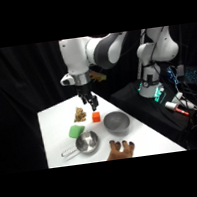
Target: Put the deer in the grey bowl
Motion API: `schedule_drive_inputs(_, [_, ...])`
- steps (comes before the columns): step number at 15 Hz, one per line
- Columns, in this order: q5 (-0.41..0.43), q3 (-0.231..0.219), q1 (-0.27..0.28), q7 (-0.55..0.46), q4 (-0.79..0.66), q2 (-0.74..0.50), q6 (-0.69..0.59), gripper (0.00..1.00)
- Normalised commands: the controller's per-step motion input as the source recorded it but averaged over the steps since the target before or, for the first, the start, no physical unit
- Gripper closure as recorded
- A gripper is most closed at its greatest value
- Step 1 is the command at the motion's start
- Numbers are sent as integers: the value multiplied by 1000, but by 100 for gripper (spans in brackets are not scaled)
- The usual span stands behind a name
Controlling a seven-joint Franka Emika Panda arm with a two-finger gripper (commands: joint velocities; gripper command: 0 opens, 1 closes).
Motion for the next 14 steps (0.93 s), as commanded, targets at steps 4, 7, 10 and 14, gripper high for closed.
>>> schedule_drive_inputs(4, [-3,34,-8,38,21,29,54,0])
schedule_drive_inputs(7, [25,87,58,62,80,125,149,0])
schedule_drive_inputs(10, [32,108,118,84,169,205,158,0])
schedule_drive_inputs(14, [37,100,142,85,213,200,128,0])
